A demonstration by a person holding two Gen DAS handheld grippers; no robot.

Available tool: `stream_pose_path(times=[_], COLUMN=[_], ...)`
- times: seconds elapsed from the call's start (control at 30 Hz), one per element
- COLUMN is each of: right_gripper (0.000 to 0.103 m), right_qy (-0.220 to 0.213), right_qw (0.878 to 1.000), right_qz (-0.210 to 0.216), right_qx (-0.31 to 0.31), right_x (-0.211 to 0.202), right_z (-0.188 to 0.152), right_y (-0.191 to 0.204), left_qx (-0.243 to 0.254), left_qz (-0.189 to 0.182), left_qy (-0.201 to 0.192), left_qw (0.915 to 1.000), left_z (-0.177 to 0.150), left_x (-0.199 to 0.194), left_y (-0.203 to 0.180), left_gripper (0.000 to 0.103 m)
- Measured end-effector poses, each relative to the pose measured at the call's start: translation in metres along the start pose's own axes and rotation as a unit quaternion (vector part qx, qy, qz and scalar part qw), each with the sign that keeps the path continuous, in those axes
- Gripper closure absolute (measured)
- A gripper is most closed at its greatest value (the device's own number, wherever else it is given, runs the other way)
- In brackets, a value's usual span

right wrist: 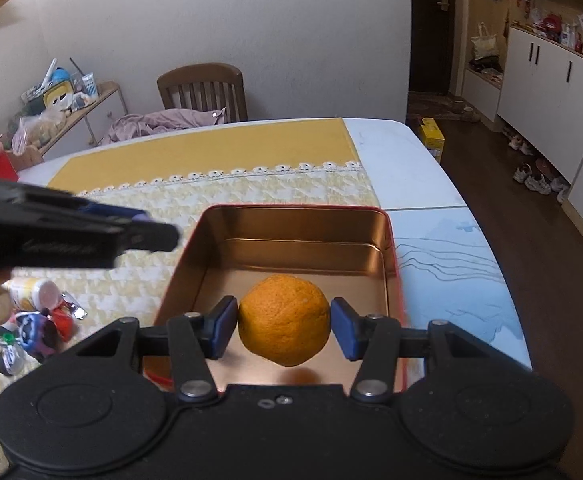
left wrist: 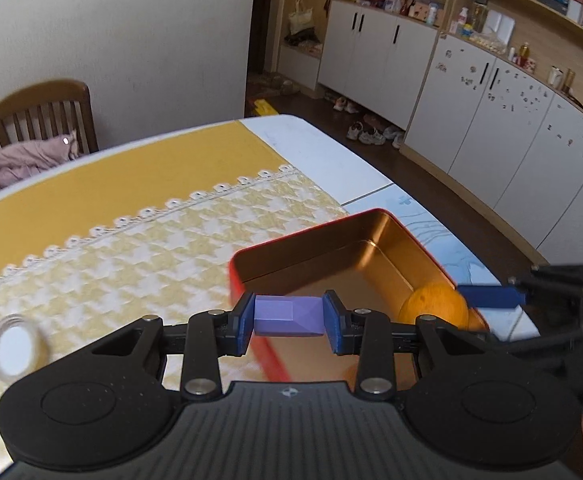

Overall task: Organize rigid objects
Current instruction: 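Carry the orange and purple eraser over the red tin with both tools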

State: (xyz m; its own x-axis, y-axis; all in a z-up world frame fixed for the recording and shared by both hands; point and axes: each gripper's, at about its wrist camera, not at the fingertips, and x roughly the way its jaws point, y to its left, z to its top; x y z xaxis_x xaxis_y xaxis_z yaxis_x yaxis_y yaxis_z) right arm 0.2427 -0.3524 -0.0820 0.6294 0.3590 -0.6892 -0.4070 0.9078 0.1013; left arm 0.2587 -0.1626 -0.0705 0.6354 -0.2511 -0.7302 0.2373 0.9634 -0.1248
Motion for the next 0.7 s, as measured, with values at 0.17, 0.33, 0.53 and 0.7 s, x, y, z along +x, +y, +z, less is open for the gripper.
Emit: stream_pose_path(times=[0.17, 0.33, 0.53, 0.7], right_gripper=[0.052, 0.053, 0.053, 0.053], right_qy=[0.012, 0.028, 0.043, 0.05], right_qw=[1.0, 0.998, 0.996, 0.994], right_qz=[0.003, 0.004, 0.014, 0.013], right_qx=[-0.019, -0.048, -0.075, -0.098], right_x=[0.012, 0.026, 0.037, 0.044], right_z=[0.006, 0.009, 0.005, 0.002], right_y=[-0.01, -0.012, -0.014, -0.013], left_qx=[-0.006, 0.022, 0.007, -0.002], left_qz=[-0.007, 0.008, 0.005, 0.004], left_qy=[0.023, 0.038, 0.066, 0.073], left_qw=[0.9997, 0.999, 0.9978, 0.9973], left_z=[0.017, 0.026, 0.025, 0.021], left_x=[0.035, 0.07, 0.101, 0.115], left_y=[-0.017, -0.032, -0.033, -0.034], left_gripper=[0.068, 0.068, 0.068, 0.068])
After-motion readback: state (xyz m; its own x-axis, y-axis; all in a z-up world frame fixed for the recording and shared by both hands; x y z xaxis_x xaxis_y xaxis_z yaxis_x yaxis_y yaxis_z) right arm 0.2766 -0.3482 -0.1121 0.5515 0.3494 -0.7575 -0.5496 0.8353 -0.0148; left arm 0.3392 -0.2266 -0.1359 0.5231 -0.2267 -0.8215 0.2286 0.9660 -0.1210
